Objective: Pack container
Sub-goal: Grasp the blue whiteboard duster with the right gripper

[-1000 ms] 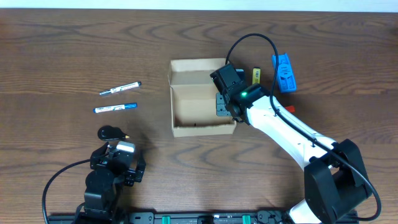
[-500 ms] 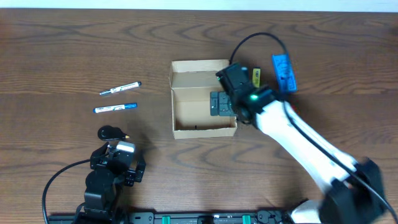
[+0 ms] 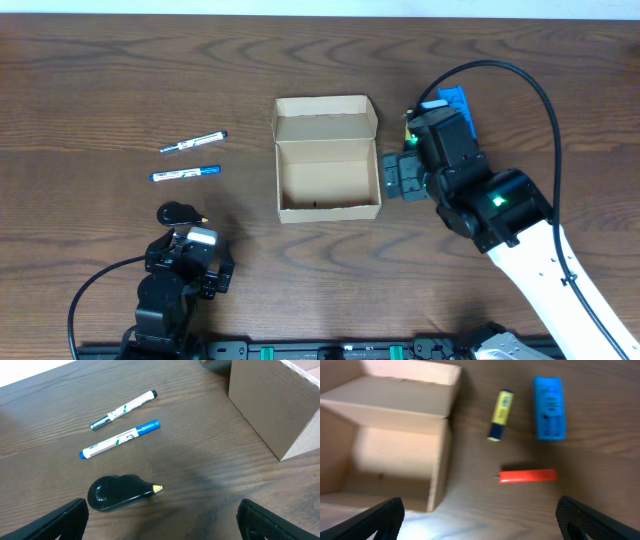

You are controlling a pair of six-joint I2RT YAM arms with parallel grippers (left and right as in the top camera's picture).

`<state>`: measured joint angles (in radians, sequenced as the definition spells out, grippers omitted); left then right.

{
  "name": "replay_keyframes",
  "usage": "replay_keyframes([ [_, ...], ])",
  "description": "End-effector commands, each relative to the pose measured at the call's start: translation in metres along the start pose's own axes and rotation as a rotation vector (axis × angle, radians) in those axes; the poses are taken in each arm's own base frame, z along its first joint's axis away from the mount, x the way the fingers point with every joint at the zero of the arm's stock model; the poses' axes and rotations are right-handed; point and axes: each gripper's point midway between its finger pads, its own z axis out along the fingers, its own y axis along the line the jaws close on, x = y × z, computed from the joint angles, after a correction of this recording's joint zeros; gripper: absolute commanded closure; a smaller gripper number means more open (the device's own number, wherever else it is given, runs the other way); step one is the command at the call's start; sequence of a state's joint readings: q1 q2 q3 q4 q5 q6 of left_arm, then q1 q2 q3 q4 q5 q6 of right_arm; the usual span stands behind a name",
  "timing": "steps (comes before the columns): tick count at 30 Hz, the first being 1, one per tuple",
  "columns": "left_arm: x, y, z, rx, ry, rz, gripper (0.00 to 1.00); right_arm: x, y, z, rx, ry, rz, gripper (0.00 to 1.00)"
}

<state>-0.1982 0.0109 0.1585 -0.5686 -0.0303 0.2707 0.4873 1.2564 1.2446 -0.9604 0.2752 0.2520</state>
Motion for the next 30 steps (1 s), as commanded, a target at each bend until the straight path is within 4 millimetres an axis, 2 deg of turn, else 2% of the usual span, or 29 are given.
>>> replay_keyframes([
  [1, 0.004, 0.001, 0.001, -0.009, 0.01, 0.02, 0.05, -0.004, -0.037, 0.01, 0.118, 0.011, 0.029, 0.01],
  [7, 0.004, 0.001, 0.001, -0.009, 0.01, 0.02, 0.05, -0.007, -0.094, 0.054, 0.138, 0.083, 0.133, 0.01],
  [15, 0.004, 0.001, 0.001, -0.009, 0.01, 0.021, 0.05, -0.013, -0.145, 0.123, 0.163, 0.097, 0.192, 0.01],
  [21, 0.004, 0.001, 0.001, -0.009, 0.01, 0.021, 0.05, -0.01, -0.157, 0.182, 0.174, 0.105, 0.202, 0.01],
  [26, 0.004, 0.001, 0.001, -0.009, 0.01, 0.02, 0.05, -0.004, -0.153, 0.226, 0.149, 0.105, 0.198, 0.01],
  [30, 0.004, 0.001, 0.001, -0.009, 0.01, 0.02, 0.04, 0.001, -0.153, 0.252, 0.141, 0.102, 0.199, 0.01],
])
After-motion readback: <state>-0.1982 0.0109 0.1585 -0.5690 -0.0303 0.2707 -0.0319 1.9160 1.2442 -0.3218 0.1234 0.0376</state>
